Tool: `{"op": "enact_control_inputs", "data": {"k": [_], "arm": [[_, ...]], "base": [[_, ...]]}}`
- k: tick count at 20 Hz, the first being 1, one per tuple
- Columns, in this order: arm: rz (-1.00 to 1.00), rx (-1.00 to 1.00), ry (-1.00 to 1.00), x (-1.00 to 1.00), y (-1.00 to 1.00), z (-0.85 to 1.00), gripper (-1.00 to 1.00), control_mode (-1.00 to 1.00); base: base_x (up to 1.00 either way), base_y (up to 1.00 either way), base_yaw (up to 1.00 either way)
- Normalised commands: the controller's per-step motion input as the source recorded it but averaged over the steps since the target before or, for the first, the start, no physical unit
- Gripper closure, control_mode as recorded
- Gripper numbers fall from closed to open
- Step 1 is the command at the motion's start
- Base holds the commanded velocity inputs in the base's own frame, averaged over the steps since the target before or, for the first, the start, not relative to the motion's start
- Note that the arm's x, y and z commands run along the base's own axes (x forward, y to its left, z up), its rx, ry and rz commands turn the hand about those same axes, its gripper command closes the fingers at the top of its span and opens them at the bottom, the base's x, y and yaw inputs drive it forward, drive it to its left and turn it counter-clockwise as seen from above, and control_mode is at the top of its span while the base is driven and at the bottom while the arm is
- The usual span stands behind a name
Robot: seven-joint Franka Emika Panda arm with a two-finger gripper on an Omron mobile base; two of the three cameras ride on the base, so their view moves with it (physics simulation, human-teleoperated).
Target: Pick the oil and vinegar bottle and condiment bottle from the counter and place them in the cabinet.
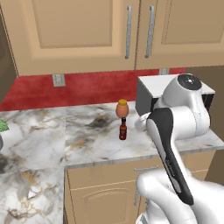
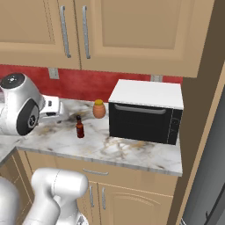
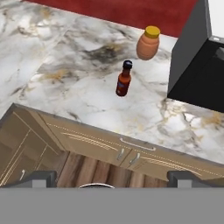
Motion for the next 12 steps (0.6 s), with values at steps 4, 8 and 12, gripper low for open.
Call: {"op": "enact_control_inputs", "data": {"k": [4,8,12], "arm": [[0.0,0.0,-0.11,-0.04,-0.01,-0.53,-1.0,-1.0],[0.0,0.0,-0.05,0.02,0.0,-0.16,-1.0,-1.0],[0.0,0.0,-0.07,0.2,0.0,-0.19,-1.0,-1.0]], "base": [[0.0,0.0,0.0],[0.0,0.0,0.0],[0.0,0.0,0.0]]}}
